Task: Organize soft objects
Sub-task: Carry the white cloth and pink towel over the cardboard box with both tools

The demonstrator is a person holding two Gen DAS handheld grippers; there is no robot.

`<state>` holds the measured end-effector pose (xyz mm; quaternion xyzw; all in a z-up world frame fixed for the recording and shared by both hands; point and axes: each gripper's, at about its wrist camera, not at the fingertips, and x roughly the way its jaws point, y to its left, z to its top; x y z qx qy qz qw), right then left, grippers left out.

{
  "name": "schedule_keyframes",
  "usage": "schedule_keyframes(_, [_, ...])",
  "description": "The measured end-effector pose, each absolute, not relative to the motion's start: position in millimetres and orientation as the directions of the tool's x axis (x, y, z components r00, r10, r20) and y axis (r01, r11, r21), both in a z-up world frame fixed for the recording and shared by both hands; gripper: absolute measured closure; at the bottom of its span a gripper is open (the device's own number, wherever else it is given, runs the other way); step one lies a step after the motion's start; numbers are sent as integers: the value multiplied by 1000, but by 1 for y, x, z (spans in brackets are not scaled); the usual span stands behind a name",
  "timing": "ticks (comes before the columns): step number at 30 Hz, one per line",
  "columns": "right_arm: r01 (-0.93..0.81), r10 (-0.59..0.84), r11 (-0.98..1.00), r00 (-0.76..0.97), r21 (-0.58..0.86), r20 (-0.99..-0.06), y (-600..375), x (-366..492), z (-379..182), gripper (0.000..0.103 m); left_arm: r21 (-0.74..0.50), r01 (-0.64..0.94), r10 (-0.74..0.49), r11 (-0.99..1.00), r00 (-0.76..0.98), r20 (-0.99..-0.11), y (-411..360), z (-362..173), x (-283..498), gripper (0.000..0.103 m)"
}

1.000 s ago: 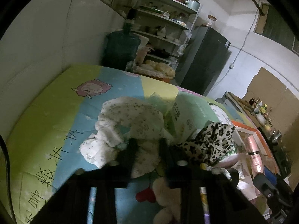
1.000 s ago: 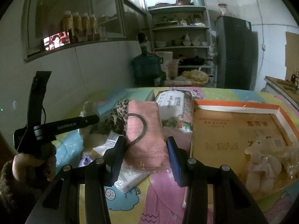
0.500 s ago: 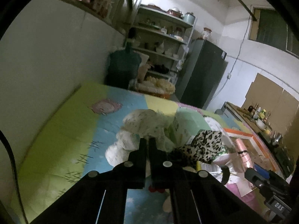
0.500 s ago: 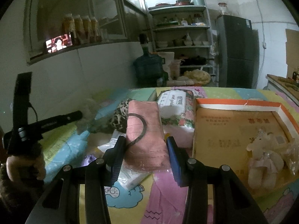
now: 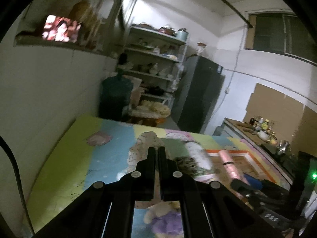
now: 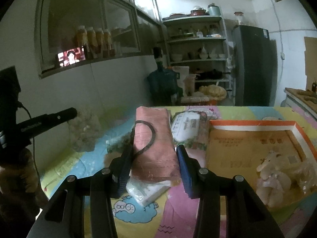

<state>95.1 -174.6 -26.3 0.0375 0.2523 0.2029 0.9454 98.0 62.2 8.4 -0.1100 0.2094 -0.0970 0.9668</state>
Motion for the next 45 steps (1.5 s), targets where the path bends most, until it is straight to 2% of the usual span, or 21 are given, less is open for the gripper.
schedule_keyframes(11, [-297, 341, 940, 841, 169, -420, -207, 89, -10, 57, -240, 314, -383, 919, 855, -349, -2, 31, 103, 100])
schedule_keyframes(25, [-124, 167, 983, 908, 133, -384, -283, 70, 5, 57, -262, 484, -550, 835, 760, -348, -90, 35, 120, 100])
schedule_keyframes(33, [-21, 69, 991, 923, 129, -380, -335, 65, 5, 57, -268, 537, -600, 800, 699, -389, -146, 24, 138, 100])
schedule_keyframes(45, [68, -16, 992, 902, 104, -432, -395, 83, -8, 57, -283, 560, -622, 779, 628, -469, -205, 1, 175, 100])
